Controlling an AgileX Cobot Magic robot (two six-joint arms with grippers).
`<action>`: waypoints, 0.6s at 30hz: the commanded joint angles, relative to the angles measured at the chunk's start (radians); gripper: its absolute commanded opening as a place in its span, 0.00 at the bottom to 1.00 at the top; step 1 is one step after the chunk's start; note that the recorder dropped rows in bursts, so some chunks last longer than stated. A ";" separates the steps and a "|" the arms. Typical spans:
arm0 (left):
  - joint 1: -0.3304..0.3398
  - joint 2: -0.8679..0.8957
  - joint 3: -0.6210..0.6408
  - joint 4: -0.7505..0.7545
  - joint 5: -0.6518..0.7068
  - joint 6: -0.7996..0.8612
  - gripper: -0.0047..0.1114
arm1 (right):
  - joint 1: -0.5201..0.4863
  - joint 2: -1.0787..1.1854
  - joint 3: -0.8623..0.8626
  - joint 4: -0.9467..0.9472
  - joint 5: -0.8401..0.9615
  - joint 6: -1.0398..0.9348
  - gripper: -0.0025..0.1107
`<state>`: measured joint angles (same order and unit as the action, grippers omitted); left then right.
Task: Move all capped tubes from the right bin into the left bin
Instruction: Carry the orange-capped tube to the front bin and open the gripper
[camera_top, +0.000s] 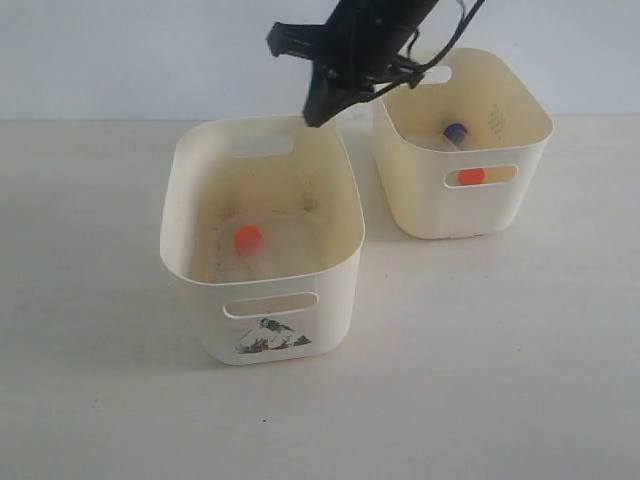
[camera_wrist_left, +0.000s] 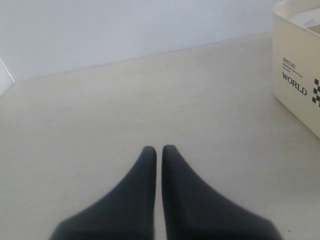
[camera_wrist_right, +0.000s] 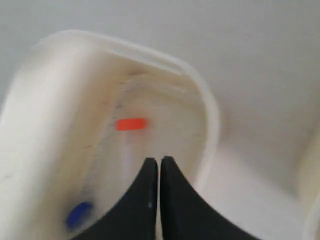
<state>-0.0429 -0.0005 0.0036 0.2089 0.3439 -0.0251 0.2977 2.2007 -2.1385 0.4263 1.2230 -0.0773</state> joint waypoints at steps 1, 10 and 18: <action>-0.001 0.000 -0.004 -0.003 -0.004 -0.010 0.08 | -0.020 -0.011 -0.066 -0.348 -0.002 0.191 0.03; -0.001 0.000 -0.004 -0.003 -0.004 -0.010 0.08 | -0.020 0.026 -0.086 -0.728 -0.015 0.241 0.03; -0.001 0.000 -0.004 -0.003 -0.004 -0.010 0.08 | -0.056 0.116 -0.086 -0.706 -0.024 0.341 0.03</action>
<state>-0.0429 -0.0005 0.0036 0.2089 0.3439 -0.0251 0.2684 2.3004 -2.2205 -0.2799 1.2076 0.2257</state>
